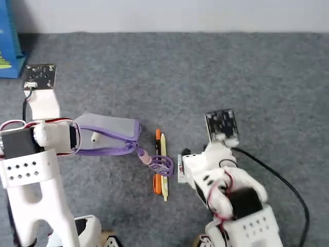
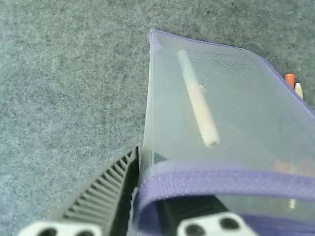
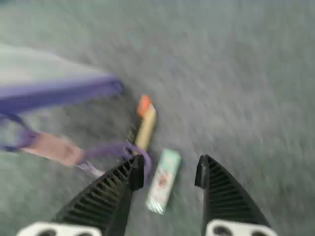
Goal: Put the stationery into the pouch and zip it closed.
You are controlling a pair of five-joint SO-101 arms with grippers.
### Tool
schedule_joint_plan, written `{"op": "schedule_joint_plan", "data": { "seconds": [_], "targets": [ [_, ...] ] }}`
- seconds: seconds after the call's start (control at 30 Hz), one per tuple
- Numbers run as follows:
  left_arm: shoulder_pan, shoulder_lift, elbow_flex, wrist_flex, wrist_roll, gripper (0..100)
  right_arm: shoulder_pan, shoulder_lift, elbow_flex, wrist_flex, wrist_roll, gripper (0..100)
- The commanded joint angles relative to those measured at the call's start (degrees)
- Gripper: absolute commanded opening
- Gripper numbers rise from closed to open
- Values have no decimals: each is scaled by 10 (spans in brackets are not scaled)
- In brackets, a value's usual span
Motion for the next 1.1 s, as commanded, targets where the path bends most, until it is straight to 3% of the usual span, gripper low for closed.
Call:
{"op": "schedule_joint_plan", "data": {
  "seconds": [0.0,0.37,0.63,1.07],
  "targets": [
    [-4,-10,-10,13,3,12,52,42,-4,9,19,165],
    [-6,-10,-10,13,3,12,76,277,-6,63,40,165],
    [-5,-10,-10,13,3,12,77,365,-6,61,40,165],
    [-7,-10,-10,13,3,12,140,490,-6,-63,83,165]
  ]
}}
